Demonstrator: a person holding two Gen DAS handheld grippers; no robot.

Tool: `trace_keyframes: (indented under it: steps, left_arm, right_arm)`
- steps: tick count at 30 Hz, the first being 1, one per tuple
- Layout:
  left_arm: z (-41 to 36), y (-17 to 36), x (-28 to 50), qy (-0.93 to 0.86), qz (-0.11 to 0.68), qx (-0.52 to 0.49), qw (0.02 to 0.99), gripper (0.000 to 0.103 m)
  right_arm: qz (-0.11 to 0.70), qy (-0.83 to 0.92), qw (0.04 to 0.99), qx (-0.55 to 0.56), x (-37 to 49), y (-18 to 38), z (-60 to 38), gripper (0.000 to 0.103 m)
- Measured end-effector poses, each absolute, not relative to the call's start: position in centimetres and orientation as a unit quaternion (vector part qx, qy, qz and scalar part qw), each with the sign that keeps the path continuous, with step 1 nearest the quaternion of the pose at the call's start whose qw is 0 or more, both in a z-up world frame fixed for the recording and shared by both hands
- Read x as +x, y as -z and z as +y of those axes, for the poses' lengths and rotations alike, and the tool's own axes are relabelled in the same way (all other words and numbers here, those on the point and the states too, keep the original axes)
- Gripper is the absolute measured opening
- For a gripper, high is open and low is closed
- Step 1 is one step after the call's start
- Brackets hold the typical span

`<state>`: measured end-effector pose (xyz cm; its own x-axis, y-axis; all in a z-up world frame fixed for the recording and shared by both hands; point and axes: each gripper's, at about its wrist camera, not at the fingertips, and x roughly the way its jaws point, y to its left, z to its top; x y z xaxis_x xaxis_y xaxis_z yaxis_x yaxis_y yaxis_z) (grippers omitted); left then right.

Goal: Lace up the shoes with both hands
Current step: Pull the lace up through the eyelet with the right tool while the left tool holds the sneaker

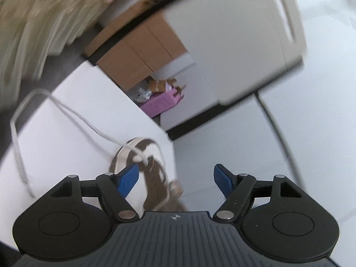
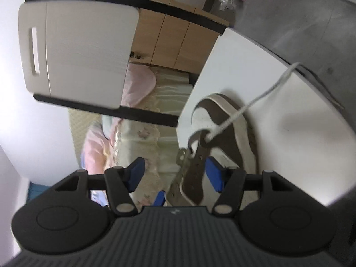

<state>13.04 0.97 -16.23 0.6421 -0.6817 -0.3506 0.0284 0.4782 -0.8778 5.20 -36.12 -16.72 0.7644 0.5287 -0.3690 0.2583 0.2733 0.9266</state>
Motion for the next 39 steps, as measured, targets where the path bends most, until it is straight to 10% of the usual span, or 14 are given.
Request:
trace_keyframes:
  steps: [14,19,21,23,39]
  left_arm:
    - [1.3,22.7,18.3,0.159,0.408,-0.578,0.689,0.076]
    - [0.8,24.0,19.1,0.146,0.414,-0.587,0.681,0.043]
    - [1.1,24.1,19.1,0.142,0.408,-0.593,0.680,0.026]
    - [1.4,23.8,18.9,0.143,0.399,-0.593,0.685,0.011]
    - [3.1,21.4,17.6,0.087,0.385,-0.539,0.744,0.002]
  right_arm:
    - [0.366,0.022,0.712,0.599,9.8,19.8,-35.9,0.062]
    - [0.362,0.049,0.729,0.579,10.7,20.3,-35.8,0.050]
    - [0.359,0.060,0.737,0.570,11.0,20.6,-35.8,0.019]
    - [0.353,0.066,0.748,0.557,11.3,20.7,-35.8,0.010]
    - [0.327,0.073,0.805,0.490,10.9,20.4,-35.2,0.003]
